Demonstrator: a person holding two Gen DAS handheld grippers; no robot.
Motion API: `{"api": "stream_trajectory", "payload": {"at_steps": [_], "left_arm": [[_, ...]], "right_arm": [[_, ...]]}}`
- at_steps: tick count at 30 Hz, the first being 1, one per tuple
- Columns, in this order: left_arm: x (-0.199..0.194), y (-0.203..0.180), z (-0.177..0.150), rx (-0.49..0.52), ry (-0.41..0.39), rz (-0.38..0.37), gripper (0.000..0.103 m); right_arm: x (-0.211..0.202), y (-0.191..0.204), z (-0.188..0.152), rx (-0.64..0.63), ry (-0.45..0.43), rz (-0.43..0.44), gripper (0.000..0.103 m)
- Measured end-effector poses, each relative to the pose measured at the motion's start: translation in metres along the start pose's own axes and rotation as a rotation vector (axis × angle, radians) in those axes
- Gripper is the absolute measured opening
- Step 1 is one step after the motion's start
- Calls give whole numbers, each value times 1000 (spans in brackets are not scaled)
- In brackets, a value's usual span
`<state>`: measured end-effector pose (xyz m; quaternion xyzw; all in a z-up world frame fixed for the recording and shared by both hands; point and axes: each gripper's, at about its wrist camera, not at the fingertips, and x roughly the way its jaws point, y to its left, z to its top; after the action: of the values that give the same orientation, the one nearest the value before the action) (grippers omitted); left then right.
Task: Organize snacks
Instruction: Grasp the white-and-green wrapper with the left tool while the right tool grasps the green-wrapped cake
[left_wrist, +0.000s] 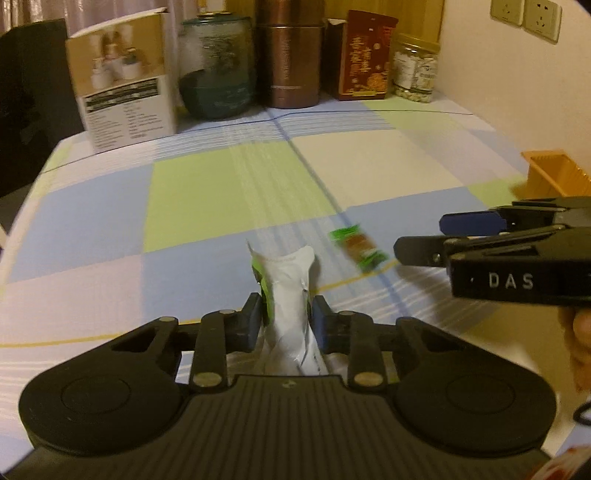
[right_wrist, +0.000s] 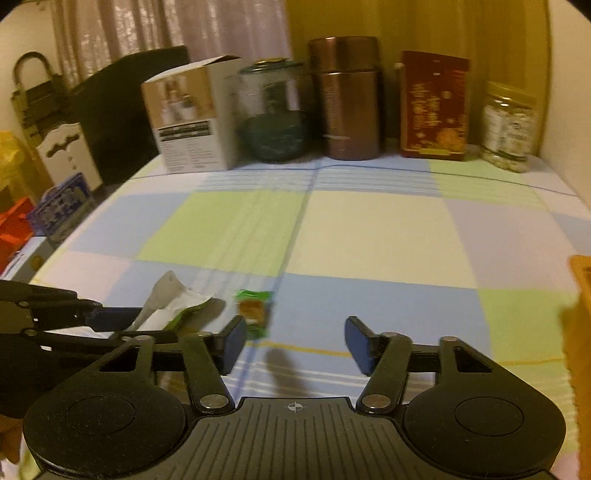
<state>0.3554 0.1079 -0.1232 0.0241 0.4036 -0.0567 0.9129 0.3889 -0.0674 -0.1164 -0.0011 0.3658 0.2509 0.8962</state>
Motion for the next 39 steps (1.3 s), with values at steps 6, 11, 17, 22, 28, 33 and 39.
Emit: {"api": "stream_trajectory", "payload": {"at_steps": [6, 11, 17, 22, 28, 33, 39], "left_arm": [[-13, 32, -8, -100, 2, 26, 25], [-11, 35, -12, -114, -6, 19, 26], [-6, 23, -13, -50, -23, 45, 27], [-7, 20, -14, -24, -42, 68, 26], [-11, 18, -14, -42, -30, 49, 23], [-24, 12, -18, -90, -31, 14, 23], [-59, -1, -30, -167, -41, -17, 23]], "right_arm": [[22, 13, 7, 7, 9, 39, 40], [41, 25, 8, -29, 24, 25, 34], [49, 35, 1, -91, 32, -23, 23], [42, 30, 1, -49, 41, -20, 21], [20, 30, -2, -25, 40, -22, 21], [-10, 25, -11, 41, 32, -40, 21], [-60, 26, -33, 105, 23, -85, 20]]}}
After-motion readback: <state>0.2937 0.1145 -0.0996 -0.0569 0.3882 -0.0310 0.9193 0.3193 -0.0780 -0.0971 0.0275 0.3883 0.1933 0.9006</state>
